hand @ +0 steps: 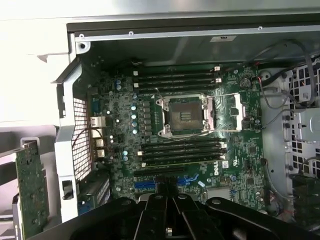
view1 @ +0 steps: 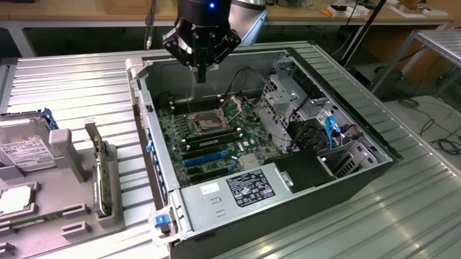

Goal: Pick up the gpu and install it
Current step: 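Reach for the gpu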

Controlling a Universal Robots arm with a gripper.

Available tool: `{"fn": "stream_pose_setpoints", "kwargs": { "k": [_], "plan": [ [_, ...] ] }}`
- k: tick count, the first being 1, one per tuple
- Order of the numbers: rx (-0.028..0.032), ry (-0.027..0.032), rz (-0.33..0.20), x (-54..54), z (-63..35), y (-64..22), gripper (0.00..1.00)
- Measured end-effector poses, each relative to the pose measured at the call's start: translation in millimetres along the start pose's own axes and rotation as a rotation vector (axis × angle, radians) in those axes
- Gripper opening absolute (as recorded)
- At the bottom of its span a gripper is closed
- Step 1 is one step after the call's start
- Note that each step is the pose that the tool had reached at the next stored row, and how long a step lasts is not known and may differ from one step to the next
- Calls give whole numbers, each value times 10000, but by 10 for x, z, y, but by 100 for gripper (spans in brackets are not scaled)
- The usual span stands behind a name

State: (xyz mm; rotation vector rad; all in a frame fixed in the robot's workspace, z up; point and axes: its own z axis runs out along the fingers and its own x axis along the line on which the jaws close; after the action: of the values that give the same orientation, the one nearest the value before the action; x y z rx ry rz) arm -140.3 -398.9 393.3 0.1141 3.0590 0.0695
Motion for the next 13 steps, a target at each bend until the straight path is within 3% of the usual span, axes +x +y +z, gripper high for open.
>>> {"fn": "stream_pose_setpoints", "kwargs": {
  "k": [1, 2, 3, 5, 11, 12, 13],
  "plan": [
    [-7, -73, -2, 24, -2, -2, 11],
    [-15, -186, -6, 53, -4, -4, 11],
    [-17, -201, -7, 55, -4, -4, 11],
    [-15, -201, -7, 64, -6, -5, 11],
    [-38, -194, -1, 232, -19, -17, 11],
    [-64, -177, 6, 272, -22, -20, 11],
    [-93, -120, 16, 302, -25, -22, 11]
  ]
}}
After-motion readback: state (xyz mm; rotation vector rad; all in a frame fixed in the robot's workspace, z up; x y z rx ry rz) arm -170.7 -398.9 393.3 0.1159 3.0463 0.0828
